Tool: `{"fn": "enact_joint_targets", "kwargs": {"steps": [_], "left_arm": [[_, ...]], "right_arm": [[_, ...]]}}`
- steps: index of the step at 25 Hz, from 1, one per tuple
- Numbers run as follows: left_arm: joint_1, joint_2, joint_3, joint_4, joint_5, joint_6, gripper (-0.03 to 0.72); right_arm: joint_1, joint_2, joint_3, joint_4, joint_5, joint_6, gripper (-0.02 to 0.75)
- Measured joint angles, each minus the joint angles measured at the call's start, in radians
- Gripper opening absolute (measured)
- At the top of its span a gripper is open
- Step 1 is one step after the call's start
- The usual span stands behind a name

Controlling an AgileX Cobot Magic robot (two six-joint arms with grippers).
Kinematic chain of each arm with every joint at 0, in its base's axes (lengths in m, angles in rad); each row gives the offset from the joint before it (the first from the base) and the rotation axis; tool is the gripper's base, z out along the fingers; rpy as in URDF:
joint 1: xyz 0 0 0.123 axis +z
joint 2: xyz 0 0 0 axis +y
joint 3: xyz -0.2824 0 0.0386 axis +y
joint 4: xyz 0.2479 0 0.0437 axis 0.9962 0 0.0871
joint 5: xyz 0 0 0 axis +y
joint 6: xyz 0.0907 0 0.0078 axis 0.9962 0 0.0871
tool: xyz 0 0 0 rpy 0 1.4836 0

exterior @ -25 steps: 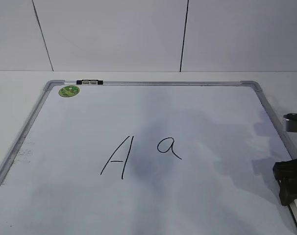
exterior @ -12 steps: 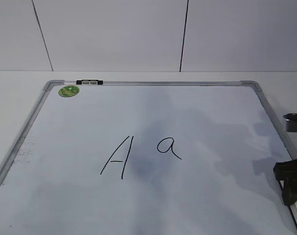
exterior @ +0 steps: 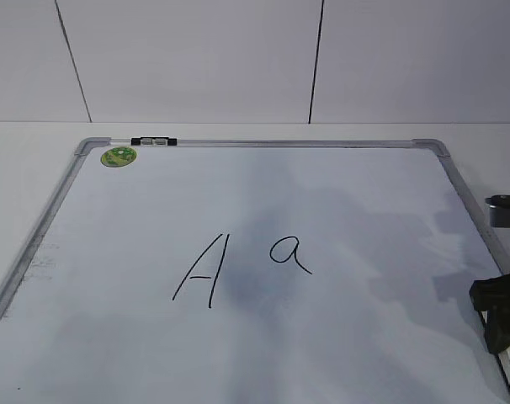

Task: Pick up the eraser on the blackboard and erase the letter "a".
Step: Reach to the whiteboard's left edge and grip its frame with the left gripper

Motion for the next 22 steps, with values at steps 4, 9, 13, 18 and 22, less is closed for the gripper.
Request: {"fn": "enact_joint_targets", "kwargs": {"steps": [4, 9, 13, 18, 22], "left_arm": [[0.0, 0.0, 0.0, 0.0, 0.0, 0.0, 0.235], [0.0, 0.0, 0.0, 0.0, 0.0, 0.0, 0.235], [0.0, 0.0, 0.0, 0.0, 0.0, 0.0, 0.235], [0.0, 0.0, 0.0, 0.0, 0.0, 0.0, 0.235], [0.0, 0.0, 0.0, 0.0, 0.0, 0.0, 0.235]], "right_arm": [[0.0, 0.0, 0.0, 0.0, 0.0, 0.004, 0.562], [0.0, 0.002, -0.014, 0.0, 0.026, 0.01, 0.561], [0.0, 0.0, -0.06, -0.006, 0.081, 0.01, 0.561], [0.0, -0.028, -0.089, -0.008, 0.108, 0.01, 0.561], [0.0, -0.057, -0.097, 0.014, 0.132, 0.005, 0.561]]}}
